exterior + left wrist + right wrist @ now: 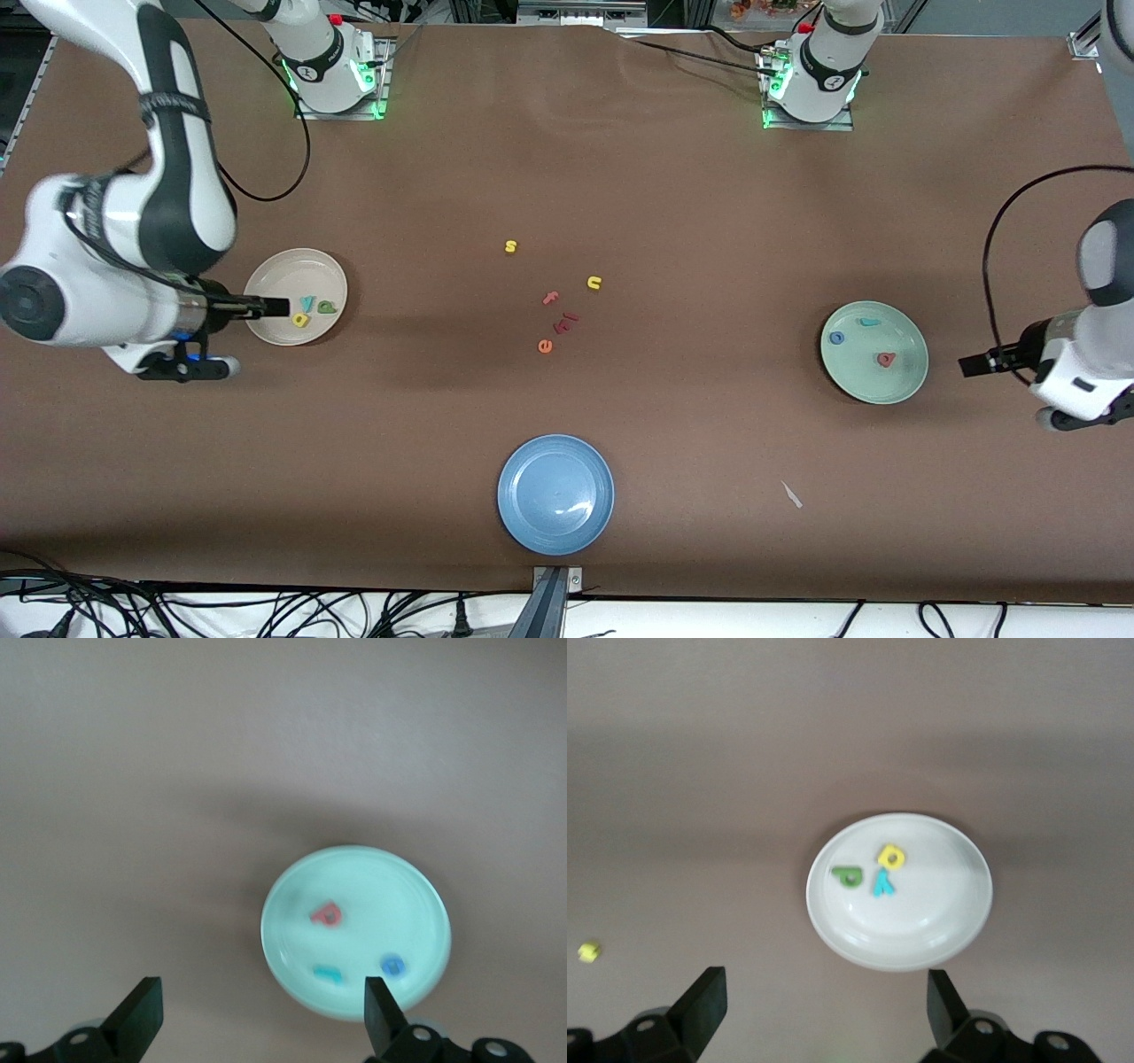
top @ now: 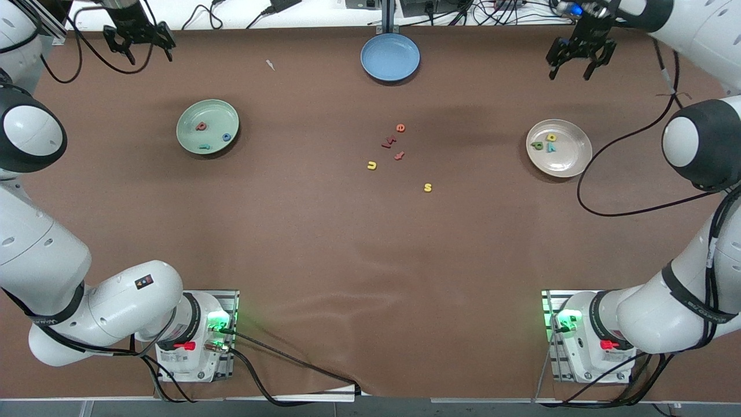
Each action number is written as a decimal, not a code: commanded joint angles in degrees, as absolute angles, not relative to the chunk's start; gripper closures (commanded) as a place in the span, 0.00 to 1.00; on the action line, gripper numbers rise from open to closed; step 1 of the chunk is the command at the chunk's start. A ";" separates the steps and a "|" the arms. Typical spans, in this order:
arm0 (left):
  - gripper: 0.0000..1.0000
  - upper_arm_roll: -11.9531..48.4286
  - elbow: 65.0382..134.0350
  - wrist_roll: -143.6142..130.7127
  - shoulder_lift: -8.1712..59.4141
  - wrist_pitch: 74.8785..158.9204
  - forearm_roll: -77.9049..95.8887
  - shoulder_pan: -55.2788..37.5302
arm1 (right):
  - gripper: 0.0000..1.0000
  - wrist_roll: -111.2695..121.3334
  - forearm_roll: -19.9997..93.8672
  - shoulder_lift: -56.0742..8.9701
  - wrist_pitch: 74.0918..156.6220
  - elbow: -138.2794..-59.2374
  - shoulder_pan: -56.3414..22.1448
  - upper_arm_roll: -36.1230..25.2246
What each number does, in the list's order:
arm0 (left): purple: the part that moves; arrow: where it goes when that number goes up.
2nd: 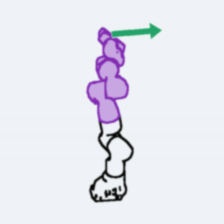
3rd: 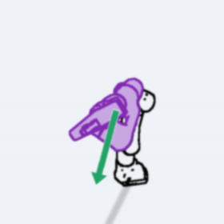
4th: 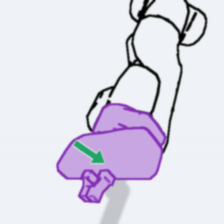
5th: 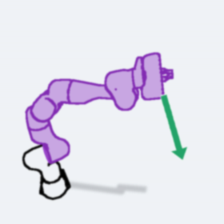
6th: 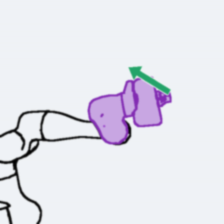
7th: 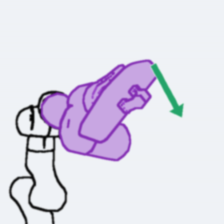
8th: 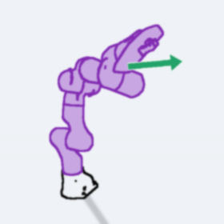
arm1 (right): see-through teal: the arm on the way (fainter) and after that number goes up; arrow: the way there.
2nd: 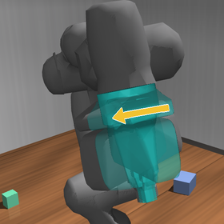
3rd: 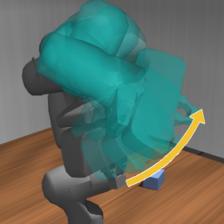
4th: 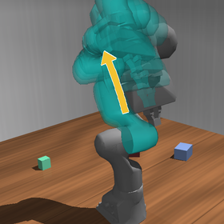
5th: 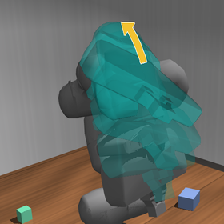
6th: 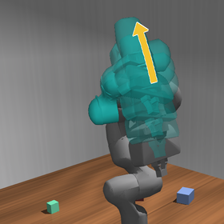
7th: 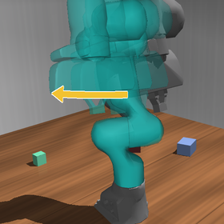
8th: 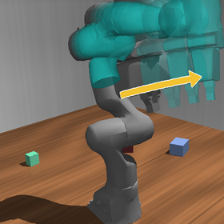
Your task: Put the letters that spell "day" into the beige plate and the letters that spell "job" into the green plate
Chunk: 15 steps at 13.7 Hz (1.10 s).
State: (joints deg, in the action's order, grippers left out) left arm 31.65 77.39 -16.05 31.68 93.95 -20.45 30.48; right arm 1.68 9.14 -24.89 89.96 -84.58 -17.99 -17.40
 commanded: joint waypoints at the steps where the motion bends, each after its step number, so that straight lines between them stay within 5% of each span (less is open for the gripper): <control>1: 0.00 33.65 69.98 -12.66 31.38 85.54 -16.09 30.23 | 0.00 1.76 7.65 -24.00 79.05 -77.27 -17.67 -17.49; 7: 0.00 37.09 68.29 -11.96 28.92 84.02 -15.91 30.06 | 0.00 1.67 3.00 -17.24 76.99 -78.04 -15.47 -13.54; 10: 0.00 35.08 67.77 -11.34 28.83 83.94 -15.82 25.68 | 0.00 1.58 -1.74 -10.31 80.57 -85.05 -7.41 -3.30; 12: 0.00 28.78 67.24 -9.94 28.13 84.02 -14.34 20.42 | 0.00 1.50 -3.60 -6.35 83.40 -89.55 -5.46 -1.58; 15: 0.01 10.17 67.67 -3.45 24.88 84.29 -3.55 9.27 | 0.00 2.72 -0.97 -4.49 83.58 -89.83 -0.45 -1.32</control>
